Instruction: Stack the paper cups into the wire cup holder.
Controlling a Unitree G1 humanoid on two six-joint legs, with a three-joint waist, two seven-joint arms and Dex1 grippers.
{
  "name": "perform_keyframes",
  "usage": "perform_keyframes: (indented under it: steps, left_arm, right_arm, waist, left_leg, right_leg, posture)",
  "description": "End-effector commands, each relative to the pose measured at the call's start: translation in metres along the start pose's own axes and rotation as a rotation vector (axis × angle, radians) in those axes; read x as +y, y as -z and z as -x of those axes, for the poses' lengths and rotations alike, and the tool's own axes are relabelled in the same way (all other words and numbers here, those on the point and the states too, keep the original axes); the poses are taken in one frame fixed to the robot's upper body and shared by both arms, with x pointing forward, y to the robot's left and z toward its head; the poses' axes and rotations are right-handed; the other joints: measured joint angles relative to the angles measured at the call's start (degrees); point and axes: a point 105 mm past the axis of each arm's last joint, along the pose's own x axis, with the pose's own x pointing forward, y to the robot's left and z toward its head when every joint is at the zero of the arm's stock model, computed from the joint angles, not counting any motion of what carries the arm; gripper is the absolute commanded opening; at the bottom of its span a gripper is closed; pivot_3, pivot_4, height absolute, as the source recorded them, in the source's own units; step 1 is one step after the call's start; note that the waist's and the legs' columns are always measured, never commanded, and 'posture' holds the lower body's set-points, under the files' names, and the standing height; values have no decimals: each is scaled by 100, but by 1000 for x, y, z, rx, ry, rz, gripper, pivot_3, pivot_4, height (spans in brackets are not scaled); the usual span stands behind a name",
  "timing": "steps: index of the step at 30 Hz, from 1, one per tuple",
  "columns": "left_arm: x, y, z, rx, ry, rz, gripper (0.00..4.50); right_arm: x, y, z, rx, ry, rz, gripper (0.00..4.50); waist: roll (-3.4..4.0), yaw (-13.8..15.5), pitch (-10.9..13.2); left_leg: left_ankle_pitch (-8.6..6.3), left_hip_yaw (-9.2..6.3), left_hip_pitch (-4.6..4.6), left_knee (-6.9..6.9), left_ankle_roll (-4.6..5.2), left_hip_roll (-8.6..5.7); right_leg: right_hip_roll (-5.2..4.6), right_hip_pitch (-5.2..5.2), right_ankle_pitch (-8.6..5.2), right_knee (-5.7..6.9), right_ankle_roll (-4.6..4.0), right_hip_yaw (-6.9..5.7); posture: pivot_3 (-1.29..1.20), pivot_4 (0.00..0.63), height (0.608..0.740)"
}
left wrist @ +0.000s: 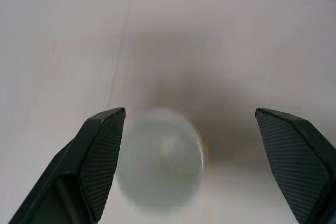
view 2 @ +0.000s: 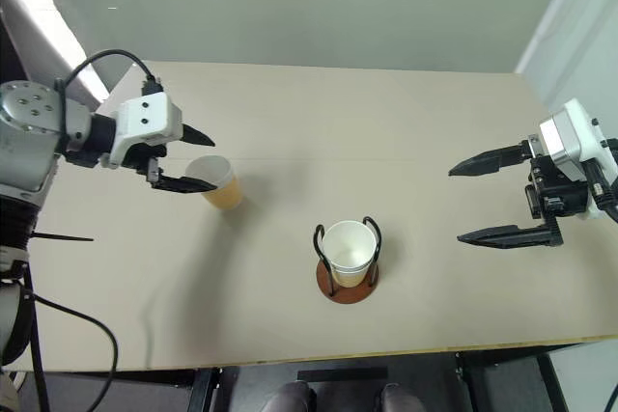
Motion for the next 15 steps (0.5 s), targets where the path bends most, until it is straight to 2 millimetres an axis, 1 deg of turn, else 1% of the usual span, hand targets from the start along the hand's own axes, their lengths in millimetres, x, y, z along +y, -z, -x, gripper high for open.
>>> perform_keyframes:
  steps: [1, 2, 5, 7, 9, 11, 15]
  left_arm:
    - [8, 21, 16, 53, -99, 37, 4221]
    - [7, 24, 17, 50, -101, 52, 4221]
    - [1, 23, 11, -6, -71, 100, 4221]
    - [-5, 34, 1, 19, -57, 106, 4221]
    - [-5, 38, -7, 22, -79, 107, 4221]
    - [-4, 37, -12, 5, -87, 111, 4221]
    - [-7, 32, -24, -5, -35, 98, 4221]
  right_arm:
    - [-3, -5, 4, 6, 3, 39, 4500]
    - [-4, -5, 4, 8, 2, 40, 4500]
    - [-4, -5, 6, 13, 0, 42, 4500]
    - [-4, -7, 5, 13, 4, 46, 4500]
    - [-4, -7, 5, 15, 7, 47, 4500]
    - [-3, -7, 6, 17, 10, 44, 4500]
    - [-1, -8, 7, 30, 17, 42, 4500]
  waist:
    - [2, 4, -1]
    - [2, 1, -1]
    - [1, 5, -1]
    - [1, 4, -1]
    - [2, -1, -1]
    - [1, -3, -1]
    - [1, -12, -1]
  left_leg:
    - [1, 1, 1, 0, 2, -1]
    - [1, 1, 3, -1, 2, 0]
    - [2, 1, 4, -2, 1, 0]
    - [2, 2, 3, -2, -1, 0]
    - [2, 3, 3, -2, -1, 0]
    - [3, 4, 3, -3, -3, 0]
    - [4, 5, 2, -3, -4, 0]
  right_leg:
    - [-4, -1, 1, 2, -1, 0]
    - [-5, -1, 1, 3, -2, 0]
    - [-5, -2, 2, 6, -4, -2]
    - [-6, -1, 2, 4, -4, -3]
    - [-6, -1, 3, 4, -5, -3]
    - [-6, -4, 3, 6, -6, -3]
    - [-6, -3, 4, 4, -7, -3]
  posture:
    - [0, 150, 740]
    - [0, 150, 740]
    - [0, 150, 740]
    - [0, 150, 740]
    - [0, 150, 740]
    - [0, 150, 740]
    - [0, 150, 740]
